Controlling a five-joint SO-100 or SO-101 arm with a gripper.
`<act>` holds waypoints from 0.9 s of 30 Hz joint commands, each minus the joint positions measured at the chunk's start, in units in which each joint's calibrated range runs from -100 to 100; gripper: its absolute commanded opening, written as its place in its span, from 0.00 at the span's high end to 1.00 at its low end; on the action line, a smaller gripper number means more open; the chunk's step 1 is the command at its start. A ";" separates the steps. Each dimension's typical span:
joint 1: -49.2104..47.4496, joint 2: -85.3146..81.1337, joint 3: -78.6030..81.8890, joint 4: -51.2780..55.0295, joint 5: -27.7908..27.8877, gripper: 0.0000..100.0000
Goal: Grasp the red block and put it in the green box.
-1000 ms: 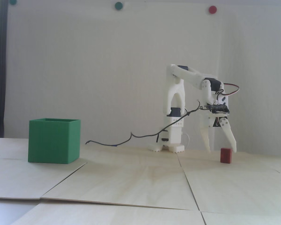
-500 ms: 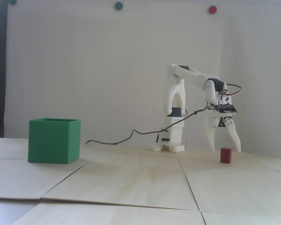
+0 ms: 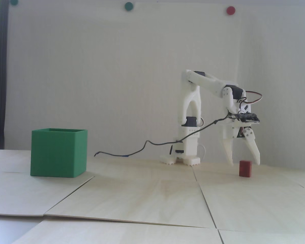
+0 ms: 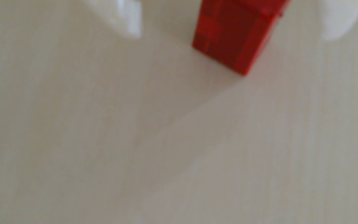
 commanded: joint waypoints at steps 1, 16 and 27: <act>-0.71 -0.10 -0.69 -1.50 2.13 0.71; -2.40 0.14 -0.69 -1.67 2.39 0.93; -1.92 0.21 -0.69 -1.67 2.28 0.94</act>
